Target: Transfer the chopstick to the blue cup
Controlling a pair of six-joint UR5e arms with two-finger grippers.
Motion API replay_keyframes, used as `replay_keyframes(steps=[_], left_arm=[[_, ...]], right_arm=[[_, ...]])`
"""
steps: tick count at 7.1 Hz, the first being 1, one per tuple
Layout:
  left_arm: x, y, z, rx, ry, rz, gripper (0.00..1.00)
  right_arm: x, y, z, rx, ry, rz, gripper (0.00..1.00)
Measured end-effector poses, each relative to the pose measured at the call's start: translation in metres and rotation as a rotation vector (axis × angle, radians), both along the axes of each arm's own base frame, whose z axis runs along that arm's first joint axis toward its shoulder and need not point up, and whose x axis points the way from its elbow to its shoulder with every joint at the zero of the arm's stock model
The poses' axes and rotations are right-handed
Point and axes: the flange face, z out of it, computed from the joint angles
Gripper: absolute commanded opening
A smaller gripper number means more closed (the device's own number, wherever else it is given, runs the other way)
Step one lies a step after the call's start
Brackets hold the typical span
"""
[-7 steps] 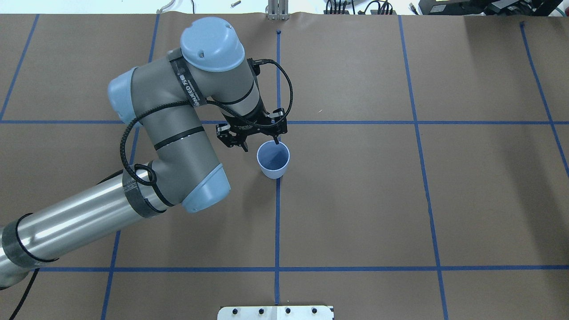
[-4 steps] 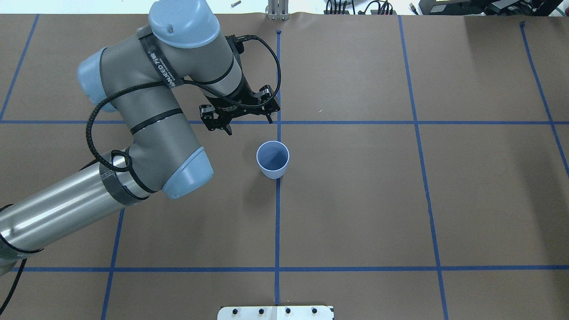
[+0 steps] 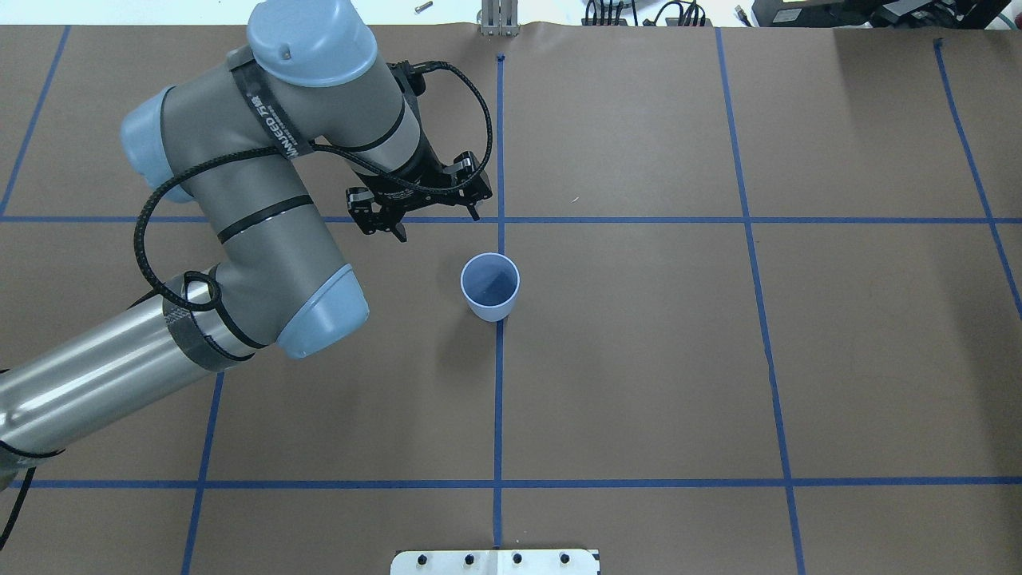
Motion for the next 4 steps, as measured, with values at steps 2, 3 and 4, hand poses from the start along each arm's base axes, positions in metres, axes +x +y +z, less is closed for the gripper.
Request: replay_keyframes(steps=[2,3,4], left_arm=[[-0.003,0.002,0.003,0.003,0.001,-0.001,0.98],[-0.004,0.003,0.003,0.005,0.001,-0.001,0.98],[-0.004,0.003,0.003,0.006,0.001,-0.001,0.98]], right_arm=[[-0.004,-0.002,0.005,-0.075,-0.058,0.101,0.72],[-0.006,-0.001,0.010,-0.085,-0.074,0.131,0.63],[-0.006,0.002,0.024,-0.075,-0.082,0.146,0.42]])
